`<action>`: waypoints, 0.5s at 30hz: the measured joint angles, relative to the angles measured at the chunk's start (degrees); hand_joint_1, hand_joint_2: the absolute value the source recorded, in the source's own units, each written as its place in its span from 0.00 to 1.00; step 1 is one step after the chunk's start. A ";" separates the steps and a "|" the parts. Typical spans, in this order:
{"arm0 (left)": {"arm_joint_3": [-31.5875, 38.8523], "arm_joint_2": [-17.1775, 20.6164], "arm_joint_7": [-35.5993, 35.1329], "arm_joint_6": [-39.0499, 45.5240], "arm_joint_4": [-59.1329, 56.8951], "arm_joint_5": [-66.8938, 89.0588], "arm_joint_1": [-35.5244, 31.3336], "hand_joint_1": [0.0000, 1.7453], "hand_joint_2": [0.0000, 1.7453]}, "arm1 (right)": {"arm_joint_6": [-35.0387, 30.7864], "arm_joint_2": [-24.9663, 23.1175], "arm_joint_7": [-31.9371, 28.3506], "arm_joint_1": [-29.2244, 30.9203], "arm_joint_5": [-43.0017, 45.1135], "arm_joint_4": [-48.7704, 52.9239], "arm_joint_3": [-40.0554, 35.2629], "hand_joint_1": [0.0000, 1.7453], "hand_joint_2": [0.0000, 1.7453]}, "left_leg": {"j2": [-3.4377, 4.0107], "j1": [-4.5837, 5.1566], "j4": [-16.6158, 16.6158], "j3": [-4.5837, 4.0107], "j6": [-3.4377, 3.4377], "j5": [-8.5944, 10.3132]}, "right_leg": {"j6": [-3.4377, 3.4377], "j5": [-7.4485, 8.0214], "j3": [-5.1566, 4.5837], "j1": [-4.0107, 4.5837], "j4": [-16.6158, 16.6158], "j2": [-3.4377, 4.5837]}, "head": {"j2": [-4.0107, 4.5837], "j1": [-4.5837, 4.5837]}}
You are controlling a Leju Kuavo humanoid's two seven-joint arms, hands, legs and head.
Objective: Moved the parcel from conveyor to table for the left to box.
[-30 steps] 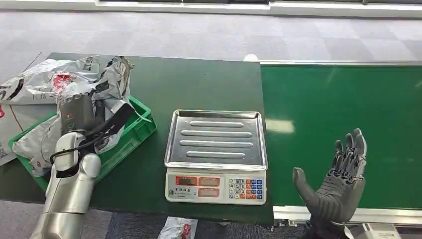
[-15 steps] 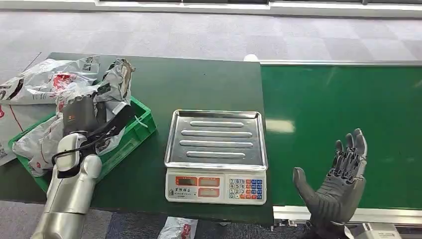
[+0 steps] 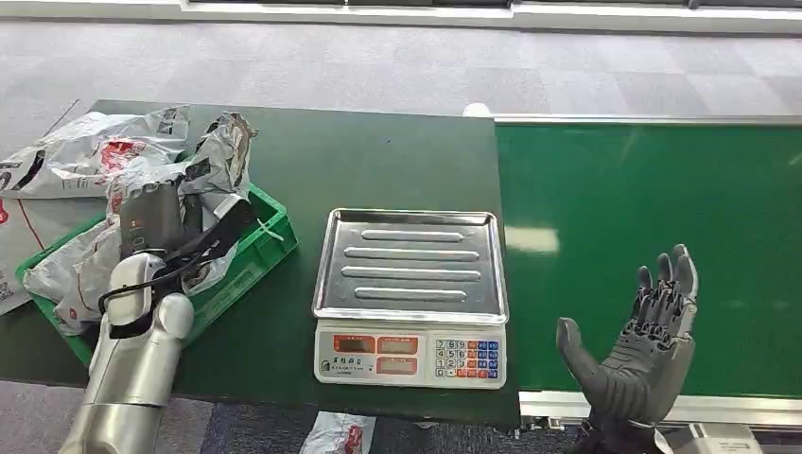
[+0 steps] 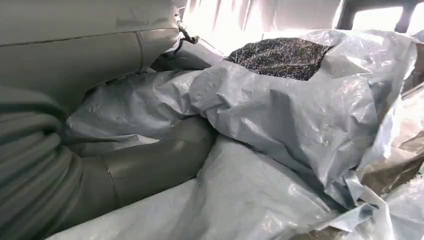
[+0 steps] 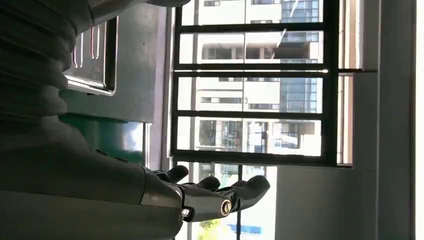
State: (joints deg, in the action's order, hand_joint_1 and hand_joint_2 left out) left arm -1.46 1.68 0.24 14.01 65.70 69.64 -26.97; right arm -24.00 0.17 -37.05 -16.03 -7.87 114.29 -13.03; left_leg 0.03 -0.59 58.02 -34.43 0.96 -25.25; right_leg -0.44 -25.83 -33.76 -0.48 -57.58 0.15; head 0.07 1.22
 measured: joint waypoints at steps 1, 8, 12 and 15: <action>0.00 0.00 0.00 0.00 0.00 0.00 0.00 1.00 1.00 | 0.00 0.00 0.00 0.00 0.00 0.00 0.00 0.00 1.00 | 0.00 0.00 0.00 0.00 0.00 0.00 | 0.00 0.00 0.00 0.00 0.00 0.00 | 0.00 0.00; 0.74 0.00 0.63 -1.27 2.19 -2.69 1.99 0.00 1.00 | 1.75 0.00 0.79 0.00 -0.09 -0.26 0.00 0.00 1.00 | 0.08 0.00 -0.01 0.02 0.03 -0.03 | 0.00 0.00 0.00 0.00 0.00 0.04 | 0.00 0.00; 1.44 0.00 0.94 -2.05 4.94 -3.39 4.30 0.00 1.00 | 1.77 0.00 0.70 0.02 -0.20 -0.83 0.00 0.00 1.00 | 0.03 0.00 -0.01 -0.01 0.03 -0.02 | 0.01 -0.02 -0.02 0.00 0.00 -0.01 | 0.00 0.00; 1.49 0.00 0.94 -2.25 5.84 -3.41 4.75 0.00 1.00 | 1.70 0.00 0.66 0.02 -0.20 -0.96 0.00 0.00 1.00 | 0.02 0.00 -0.01 -0.01 0.03 -0.02 | 0.01 -0.02 -0.01 0.01 0.00 -0.01 | 0.00 -0.02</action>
State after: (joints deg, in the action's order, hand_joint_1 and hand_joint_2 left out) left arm 0.02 1.68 1.18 11.76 71.54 66.23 -22.22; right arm -22.29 0.17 -36.39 -16.02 -8.06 113.33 -13.03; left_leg 0.05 -0.59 58.01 -34.44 0.98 -25.27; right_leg -0.43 -25.85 -33.78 -0.48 -57.58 0.13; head 0.07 1.20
